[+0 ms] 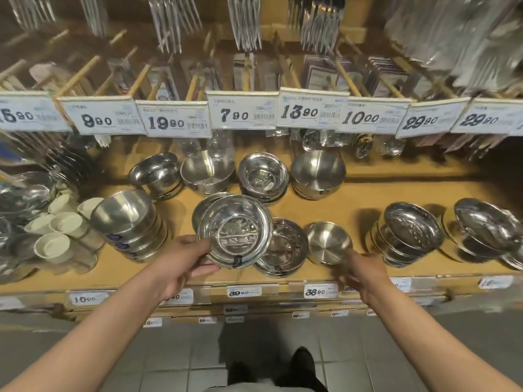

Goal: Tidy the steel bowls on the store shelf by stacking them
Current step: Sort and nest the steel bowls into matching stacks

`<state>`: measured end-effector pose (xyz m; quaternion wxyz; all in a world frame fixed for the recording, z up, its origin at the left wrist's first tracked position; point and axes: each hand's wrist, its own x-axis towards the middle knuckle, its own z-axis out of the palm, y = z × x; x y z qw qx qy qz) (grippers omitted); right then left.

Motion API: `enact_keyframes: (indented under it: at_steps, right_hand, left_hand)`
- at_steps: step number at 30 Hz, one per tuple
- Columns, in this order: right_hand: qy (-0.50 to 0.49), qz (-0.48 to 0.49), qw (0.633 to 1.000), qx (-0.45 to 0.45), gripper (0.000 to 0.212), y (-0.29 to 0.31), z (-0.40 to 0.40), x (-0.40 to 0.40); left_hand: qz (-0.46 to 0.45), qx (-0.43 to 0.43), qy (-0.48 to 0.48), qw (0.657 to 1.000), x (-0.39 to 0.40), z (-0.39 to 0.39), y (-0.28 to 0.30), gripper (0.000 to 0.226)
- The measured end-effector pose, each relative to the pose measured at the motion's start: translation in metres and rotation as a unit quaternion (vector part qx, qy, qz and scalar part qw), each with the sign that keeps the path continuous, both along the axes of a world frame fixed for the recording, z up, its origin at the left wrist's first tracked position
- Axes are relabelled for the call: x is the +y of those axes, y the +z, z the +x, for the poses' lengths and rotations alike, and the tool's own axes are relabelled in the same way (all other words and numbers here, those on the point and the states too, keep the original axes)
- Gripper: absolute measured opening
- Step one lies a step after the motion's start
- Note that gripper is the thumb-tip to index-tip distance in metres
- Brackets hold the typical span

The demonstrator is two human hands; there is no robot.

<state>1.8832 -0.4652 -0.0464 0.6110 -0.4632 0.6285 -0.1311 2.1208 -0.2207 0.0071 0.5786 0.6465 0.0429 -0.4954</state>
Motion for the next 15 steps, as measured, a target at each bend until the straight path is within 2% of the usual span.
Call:
enact_keyframes:
  at_steps: [3, 7, 11, 15]
  right_hand:
    - [-0.011, 0.036, 0.999, 0.002, 0.039, -0.016, 0.002, -0.004]
    - [-0.029, 0.075, 0.996, -0.026, 0.023, -0.024, 0.009, -0.006]
    - [-0.048, 0.085, 0.994, -0.044, 0.022, -0.022, 0.011, -0.009]
    - [-0.063, 0.095, 0.992, -0.063, 0.023, -0.02, 0.006, -0.009]
  left_hand:
    - [0.003, -0.002, 0.006, 1.0, 0.001, 0.002, -0.002, 0.015]
    - [0.008, -0.01, 0.006, 1.0, 0.007, 0.002, -0.003, 0.013]
    - [0.014, -0.01, 0.018, 1.0, 0.008, 0.005, -0.002, 0.02]
    - [0.005, 0.002, 0.014, 1.0, 0.003, 0.002, 0.002, 0.017]
